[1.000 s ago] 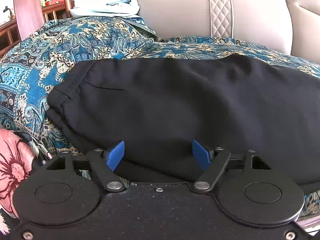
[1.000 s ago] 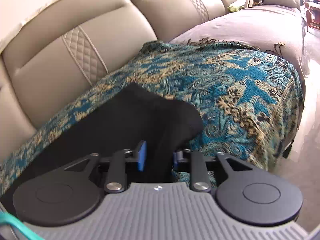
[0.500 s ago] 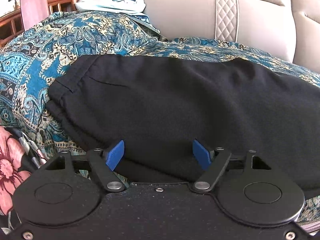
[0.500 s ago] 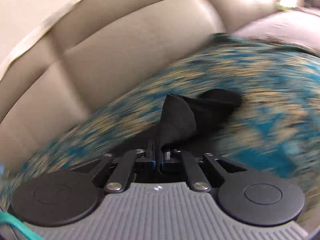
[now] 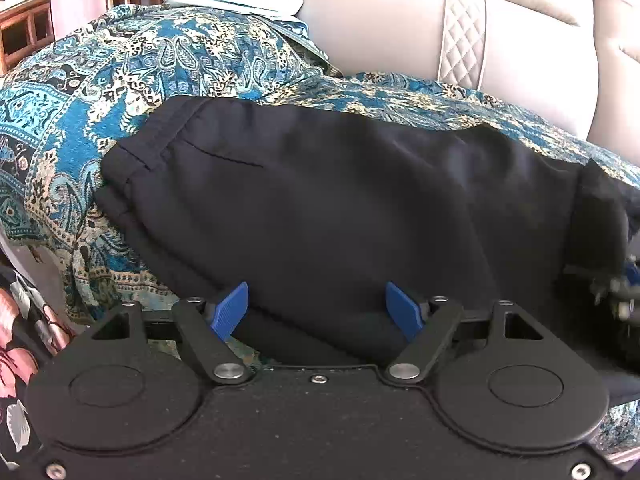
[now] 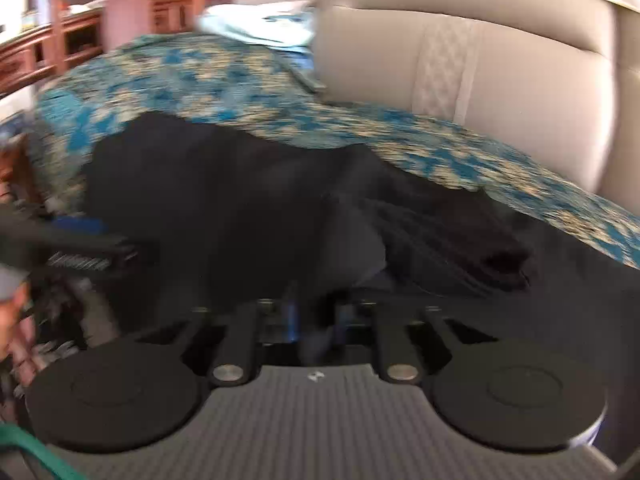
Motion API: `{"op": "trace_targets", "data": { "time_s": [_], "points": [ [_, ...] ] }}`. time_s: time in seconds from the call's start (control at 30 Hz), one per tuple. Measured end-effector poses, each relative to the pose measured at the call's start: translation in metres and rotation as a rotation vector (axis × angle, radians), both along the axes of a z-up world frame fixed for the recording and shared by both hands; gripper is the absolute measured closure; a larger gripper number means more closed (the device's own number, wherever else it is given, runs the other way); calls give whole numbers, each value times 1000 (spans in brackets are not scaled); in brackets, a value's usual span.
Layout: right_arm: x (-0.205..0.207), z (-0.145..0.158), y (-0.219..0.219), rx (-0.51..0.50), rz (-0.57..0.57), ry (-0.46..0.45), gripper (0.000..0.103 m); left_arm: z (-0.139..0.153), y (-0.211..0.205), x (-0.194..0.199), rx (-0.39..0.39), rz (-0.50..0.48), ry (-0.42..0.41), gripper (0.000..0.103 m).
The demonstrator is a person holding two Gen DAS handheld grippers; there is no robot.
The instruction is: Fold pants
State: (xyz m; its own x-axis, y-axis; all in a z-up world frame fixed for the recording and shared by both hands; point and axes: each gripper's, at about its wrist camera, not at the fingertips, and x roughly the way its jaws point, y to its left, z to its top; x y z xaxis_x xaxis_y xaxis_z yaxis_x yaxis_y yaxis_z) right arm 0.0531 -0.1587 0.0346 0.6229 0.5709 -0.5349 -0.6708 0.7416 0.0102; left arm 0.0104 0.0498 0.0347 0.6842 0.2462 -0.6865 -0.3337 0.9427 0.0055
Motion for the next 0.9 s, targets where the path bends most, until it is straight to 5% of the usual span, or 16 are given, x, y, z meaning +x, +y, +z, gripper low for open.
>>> {"op": "trace_targets", "data": {
  "time_s": [0.23,0.43,0.63,0.7,0.77,0.9],
  "points": [
    [-10,4,-27,94,103,63,28,17,0,-6,-5,-42,-60,29],
    [-11,12,-81,234,72,87,15,42,-33,-10,8,-213,-152,29],
    [-9,16,-132,268,-267,-3,13,46,-93,-9,77,-437,-198,28],
    [-4,12,-143,246,-381,-7,13,43,-115,-10,97,-484,-203,36],
    [-2,7,-152,230,-465,-17,13,42,-134,-11,72,-563,-204,55],
    [1,-1,-165,220,-568,-2,12,30,-164,-4,-2,-703,-151,69]
  ]
}}
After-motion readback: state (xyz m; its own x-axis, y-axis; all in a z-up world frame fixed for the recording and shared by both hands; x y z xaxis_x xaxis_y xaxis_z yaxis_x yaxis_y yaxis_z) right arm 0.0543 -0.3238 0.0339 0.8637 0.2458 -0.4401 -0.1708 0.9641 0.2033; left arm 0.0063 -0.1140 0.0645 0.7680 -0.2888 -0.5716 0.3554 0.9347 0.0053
